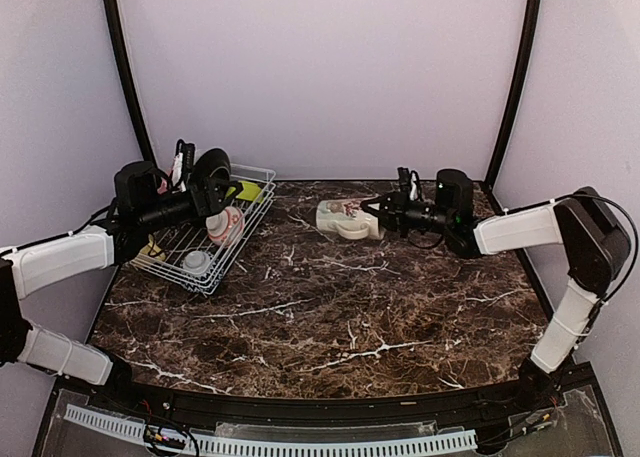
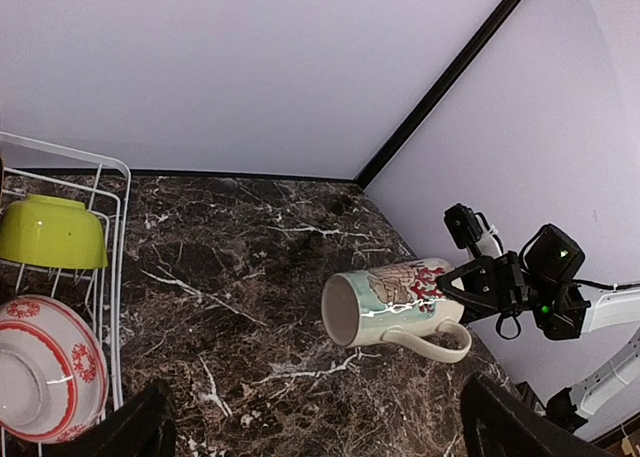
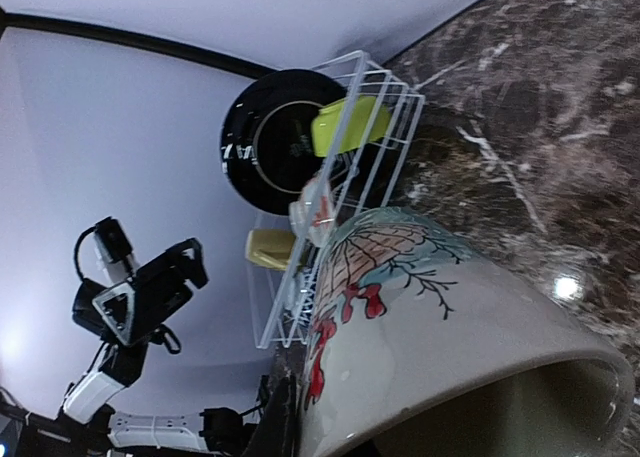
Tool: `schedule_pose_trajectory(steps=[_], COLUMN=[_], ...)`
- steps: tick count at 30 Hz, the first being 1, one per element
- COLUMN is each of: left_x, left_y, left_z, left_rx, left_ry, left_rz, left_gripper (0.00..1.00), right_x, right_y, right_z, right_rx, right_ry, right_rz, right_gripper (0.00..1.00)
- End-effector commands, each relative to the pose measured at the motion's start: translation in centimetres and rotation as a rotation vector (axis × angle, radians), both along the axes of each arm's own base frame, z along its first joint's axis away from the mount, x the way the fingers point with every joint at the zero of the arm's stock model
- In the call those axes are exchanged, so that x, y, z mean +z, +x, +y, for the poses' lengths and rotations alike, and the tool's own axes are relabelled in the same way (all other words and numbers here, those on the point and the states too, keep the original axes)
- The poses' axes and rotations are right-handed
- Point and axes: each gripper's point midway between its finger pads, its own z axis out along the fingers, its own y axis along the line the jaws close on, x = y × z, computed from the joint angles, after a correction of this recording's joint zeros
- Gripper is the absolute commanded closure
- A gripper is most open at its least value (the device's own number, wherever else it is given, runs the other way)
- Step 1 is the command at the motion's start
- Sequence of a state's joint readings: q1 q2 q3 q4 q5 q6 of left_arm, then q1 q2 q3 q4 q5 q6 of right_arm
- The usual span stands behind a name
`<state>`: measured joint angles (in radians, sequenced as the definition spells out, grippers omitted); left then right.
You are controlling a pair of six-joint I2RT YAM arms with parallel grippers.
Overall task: Unload the mixed dishes from the dish rack
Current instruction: Pass from the left arm to the right, then place the cup at the corner of the board.
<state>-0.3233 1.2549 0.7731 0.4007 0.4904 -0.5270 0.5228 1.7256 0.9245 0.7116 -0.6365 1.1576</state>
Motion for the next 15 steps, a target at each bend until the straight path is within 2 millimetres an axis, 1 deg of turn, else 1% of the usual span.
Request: schedule_pose_trajectory(steps=[1,2,3,5,6,7,8,9,10,11,13,15], left_x=[0.4,0.5,0.5,0.8,0.8,0.9,1.0,1.1,1.2,1.3,1.4,1.5], left_y=[0.0,0.0,0.0,-0.1,-0.2,-0.2,-0.3,-0.3,-0.4,-0.5,-0.5,-0.6], left_z=[1.2,1.2,1.3,1.2,1.1,1.1,1.0,0.9,0.9,0.9,0.8,0.9], left_rx=[0.055,0.056,0.056,0.049,0.042,0.035,0.027,0.022,0.014,0.012,0.007,0.006], left_ry=[0.096,0.104,0.110,0.119,0.124,0.128,0.131,0.134,0.139,0.143,0.150,0.155], left_rz=[-0.031,-0.035,-0.033,-0.034,-0.034,-0.030,-0.032,-0.029,-0.032,-0.029,-0.029,-0.031], left_gripper=[0.02,0.02,0.02,0.02,0.02,0.02,0.02,0.03,0.03,0.03,0.03,0.03], right_x=[0.7,0.1,-0.1,-0.5,-0.3,0.3,0.0,0.6,0.7,0.7,0.6,0.3], right_y=[-0.8,-0.9,-0.9,-1.1,-1.2,-1.1,-1.3,-1.4,-1.5,-1.7,-2.2,-2.6], right_z=[-4.0,-5.2,-6.4,-9.1,-10.5,-11.9,-13.5,-14.9,-16.7,-18.0,-20.3,-22.0], right_rx=[-0.070,-0.097,-0.118,-0.173,-0.198,-0.231,-0.250,-0.274,-0.305,-0.318,-0.331,-0.327], right_ry=[-0.196,-0.284,-0.384,-0.581,-0.673,-0.766,-0.867,-0.954,-1.055,-1.136,-1.276,-1.383], right_rz=[-0.142,-0.149,-0.195,-0.218,-0.235,-0.254,-0.256,-0.259,-0.252,-0.244,-0.223,-0.192], right_gripper=[1.00,1.00,1.00,1.00,1.00,1.00,1.00,1.00,1.00,1.00,1.00,1.00])
